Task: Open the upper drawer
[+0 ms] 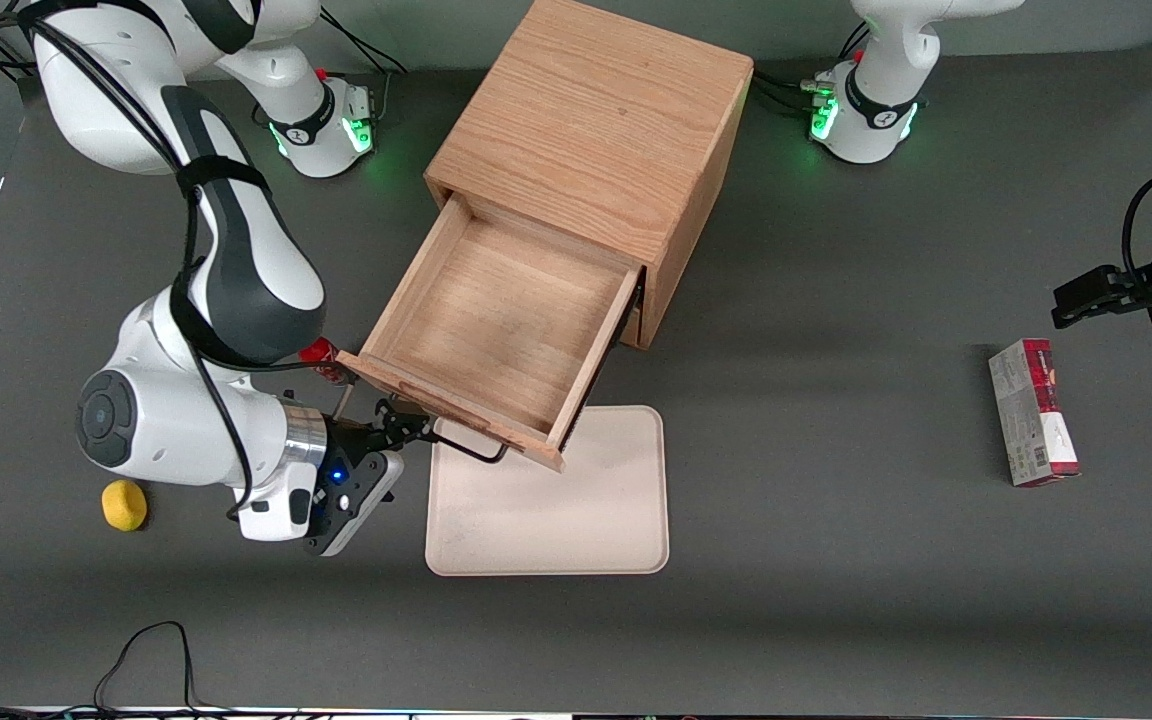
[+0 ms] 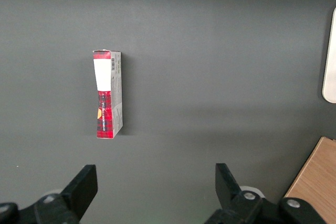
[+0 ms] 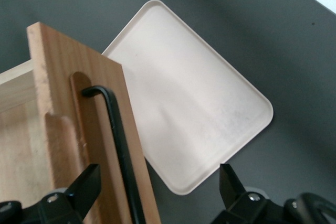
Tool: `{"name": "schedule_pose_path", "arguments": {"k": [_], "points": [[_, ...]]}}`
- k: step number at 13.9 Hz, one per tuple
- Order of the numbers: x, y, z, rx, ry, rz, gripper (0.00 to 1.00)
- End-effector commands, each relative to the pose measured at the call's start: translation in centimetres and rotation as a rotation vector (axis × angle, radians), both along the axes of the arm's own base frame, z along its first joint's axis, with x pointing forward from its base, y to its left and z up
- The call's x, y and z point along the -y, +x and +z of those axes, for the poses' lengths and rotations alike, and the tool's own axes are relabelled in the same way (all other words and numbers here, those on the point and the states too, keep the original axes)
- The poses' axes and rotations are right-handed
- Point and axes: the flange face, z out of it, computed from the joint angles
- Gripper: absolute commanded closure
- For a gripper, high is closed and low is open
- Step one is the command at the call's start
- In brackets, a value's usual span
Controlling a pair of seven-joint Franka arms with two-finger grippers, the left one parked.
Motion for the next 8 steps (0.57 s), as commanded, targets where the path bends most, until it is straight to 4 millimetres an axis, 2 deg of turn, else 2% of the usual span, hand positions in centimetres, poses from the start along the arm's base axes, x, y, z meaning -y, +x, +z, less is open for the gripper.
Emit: {"name": "schedule_pose_path", "arguments": {"k": [1,6,7,8], "points": [[2.9,-0.7,3.9,0.010,-0.011,0.003,0.00],[5.8,-8.0,10.4,0.036,-0.209,0.000,0.00],[6.6,-9.4,11.3,0.026,-0.234,-0.033,0.00],[8.5,-10.6,11.1,-0.005,-0.255,-0.097,0.00]]}}
